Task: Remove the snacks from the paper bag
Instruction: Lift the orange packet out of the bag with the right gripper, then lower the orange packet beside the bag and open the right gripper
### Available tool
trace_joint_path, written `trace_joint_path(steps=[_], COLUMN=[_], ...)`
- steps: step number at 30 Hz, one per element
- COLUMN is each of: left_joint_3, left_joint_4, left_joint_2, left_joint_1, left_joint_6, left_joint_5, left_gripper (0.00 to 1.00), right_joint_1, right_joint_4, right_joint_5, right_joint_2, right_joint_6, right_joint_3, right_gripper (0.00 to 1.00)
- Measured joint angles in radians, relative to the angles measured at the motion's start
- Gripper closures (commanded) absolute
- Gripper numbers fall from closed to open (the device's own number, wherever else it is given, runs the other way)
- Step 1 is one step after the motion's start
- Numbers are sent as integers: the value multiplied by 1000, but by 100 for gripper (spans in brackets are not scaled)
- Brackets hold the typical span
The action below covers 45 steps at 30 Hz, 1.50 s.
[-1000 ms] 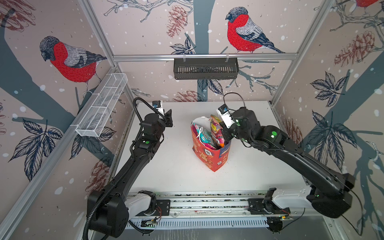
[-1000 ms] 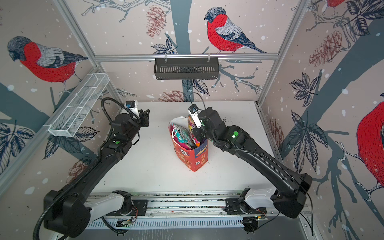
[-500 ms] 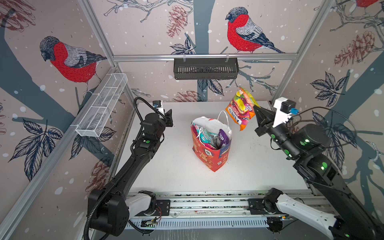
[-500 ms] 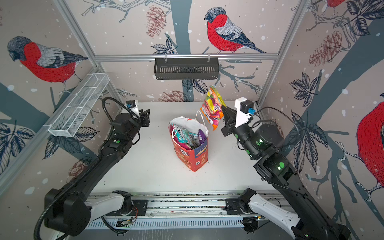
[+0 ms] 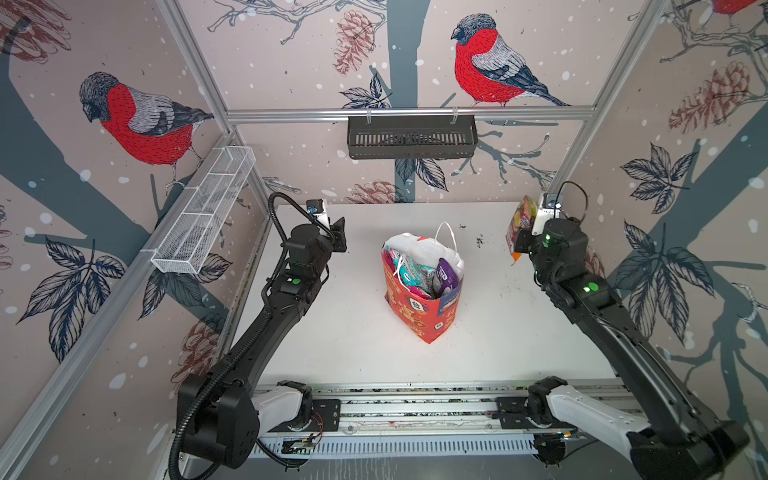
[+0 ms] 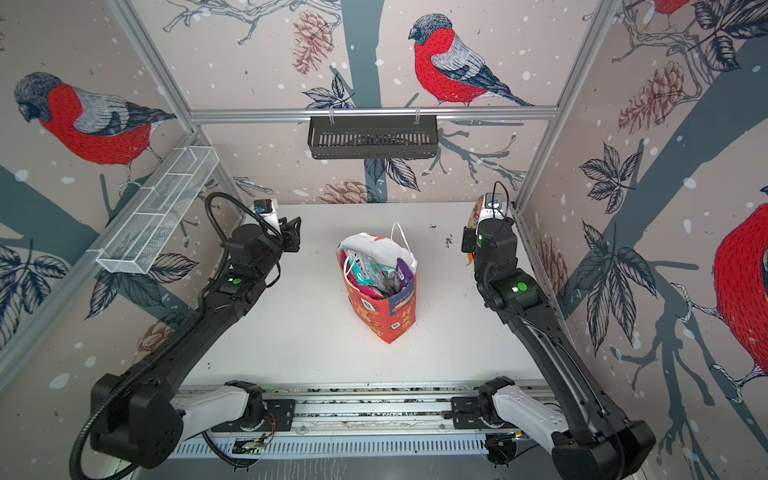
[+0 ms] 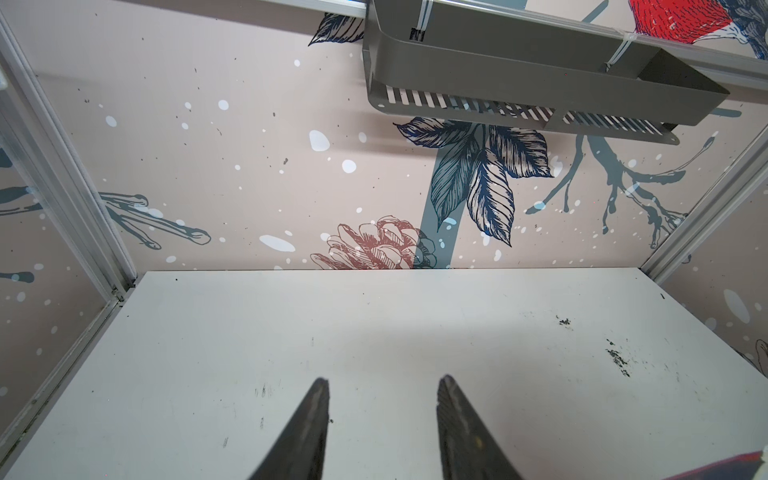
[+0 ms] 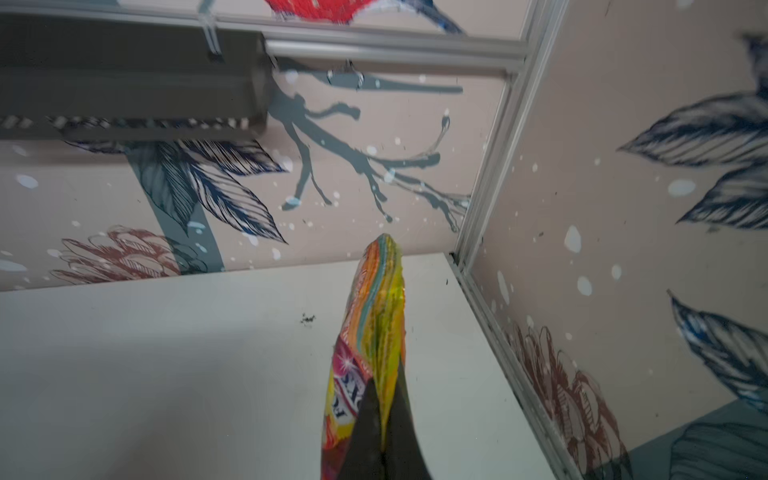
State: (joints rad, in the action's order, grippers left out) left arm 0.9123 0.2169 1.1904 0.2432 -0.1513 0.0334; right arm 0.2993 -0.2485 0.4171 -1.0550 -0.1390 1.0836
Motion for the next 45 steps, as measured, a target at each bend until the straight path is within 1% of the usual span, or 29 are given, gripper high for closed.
trace_joint_path(steps=[2,6,8,13,16,18,21,27,32,38,42,45], left_joint_3=[0,4,6,14,21,27,39,112,203,267,274,284], left_joint_4=[0,-8,-15,-26,-29,-34,-47,-110,-187,-266,-301,-319], left_joint_2=[0,-3,-3,12,22,28,36,64,78,79,84,100], left_joint_1=[0,0,0,1,3,6,11,27,29,34,34,35], left_joint_6=[2,5,6,6,6,7,19,47,75,100,107,107], left_joint_5=[-7,-12,-15,-35,-53,-56,-58,-59,-72,-88,-99,-109], left_gripper=[56,56,56,56,56,55,56,61,62,64,65,66], right_joint_1=[-76,-156,-171,-176,-178,-183,-207,-254,-255,-256,-256,-257], right_joint_4=[19,69,104,200,276,310,340,348,315,280,271,249], right_joint_5=[-116,-327,-431,-639,-730,-766,-782,-764,-698,-612,-564,-539], right_joint_2=[-49,-157,-211,-310,-326,-335,-353,-412,-420,-422,-441,-457], right_joint_6=[-48,-121,-154,-232,-267,-288,-309,-309,-302,-279,-272,-253], right_joint_3=[-45,-101,-112,-125,-167,-194,-229,-275,-306,-322,-323,-323], right_gripper=[99,100,99,99,99,99,99,97,92,91,85,75])
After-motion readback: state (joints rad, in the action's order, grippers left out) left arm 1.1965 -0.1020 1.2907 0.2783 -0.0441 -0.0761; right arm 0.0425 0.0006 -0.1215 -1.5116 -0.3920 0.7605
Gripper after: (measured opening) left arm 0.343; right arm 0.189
